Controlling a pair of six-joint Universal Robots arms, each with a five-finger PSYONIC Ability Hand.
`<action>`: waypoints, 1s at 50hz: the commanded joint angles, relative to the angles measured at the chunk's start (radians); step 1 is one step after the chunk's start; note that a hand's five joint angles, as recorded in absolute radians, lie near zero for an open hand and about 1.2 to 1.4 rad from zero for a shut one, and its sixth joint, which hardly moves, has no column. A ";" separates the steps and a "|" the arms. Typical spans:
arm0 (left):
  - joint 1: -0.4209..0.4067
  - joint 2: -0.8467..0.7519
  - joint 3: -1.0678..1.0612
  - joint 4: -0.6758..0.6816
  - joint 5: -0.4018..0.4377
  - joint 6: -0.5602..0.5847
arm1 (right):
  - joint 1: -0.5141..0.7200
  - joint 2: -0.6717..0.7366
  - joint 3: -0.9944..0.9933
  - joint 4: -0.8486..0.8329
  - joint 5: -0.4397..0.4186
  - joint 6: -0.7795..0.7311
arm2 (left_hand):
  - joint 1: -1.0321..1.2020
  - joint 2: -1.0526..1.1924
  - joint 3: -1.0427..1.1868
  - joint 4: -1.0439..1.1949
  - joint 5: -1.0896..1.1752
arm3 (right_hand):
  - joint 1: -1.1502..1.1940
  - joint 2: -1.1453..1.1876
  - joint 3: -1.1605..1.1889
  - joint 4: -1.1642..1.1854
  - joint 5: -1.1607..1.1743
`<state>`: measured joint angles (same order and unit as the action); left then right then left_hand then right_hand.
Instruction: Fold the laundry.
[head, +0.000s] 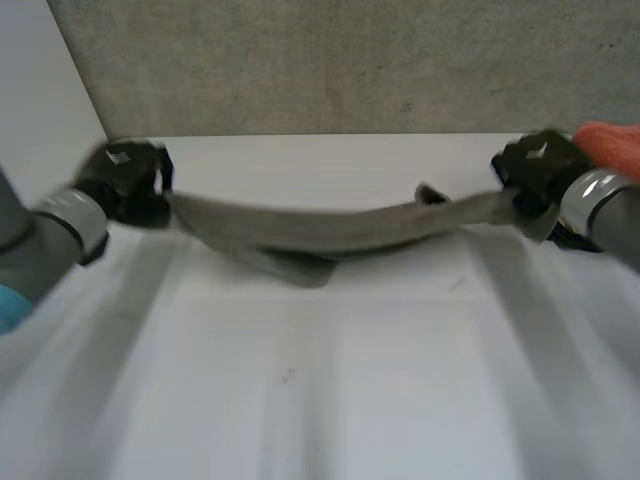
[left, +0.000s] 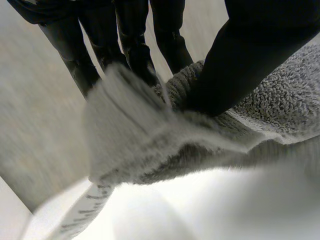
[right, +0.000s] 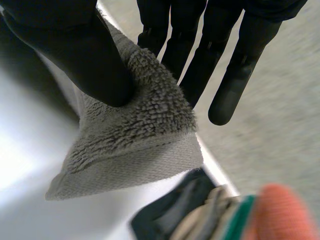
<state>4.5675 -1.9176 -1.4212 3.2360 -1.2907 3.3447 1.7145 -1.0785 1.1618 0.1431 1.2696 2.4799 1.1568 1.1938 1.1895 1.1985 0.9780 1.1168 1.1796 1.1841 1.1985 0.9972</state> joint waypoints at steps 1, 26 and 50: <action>0.017 0.297 0.065 -0.316 0.053 -0.073 | -0.013 -0.187 -0.120 0.205 0.017 -0.010 | 0.240 0.202 0.207 0.198 0.244 | 0.279 0.217 0.212 0.198 0.225; 0.034 -0.178 0.426 0.048 -0.058 -0.008 | 0.096 0.207 -0.435 -0.343 0.223 -0.013 | 0.240 0.202 0.207 0.198 0.244 | 0.279 0.217 0.212 0.198 0.225; 0.002 -0.038 0.056 0.016 -0.053 0.027 | -0.001 0.176 -0.214 -0.102 -0.121 0.082 | 0.240 0.202 0.207 0.198 0.244 | 0.279 0.217 0.212 0.198 0.225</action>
<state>4.5950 -1.9039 -1.1955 3.3232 -1.3644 3.2125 1.7288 -0.9313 0.8115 -0.1282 1.2550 2.6150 1.1568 1.1989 1.1956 1.1994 0.9949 1.1168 1.1796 1.1890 1.2001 1.0164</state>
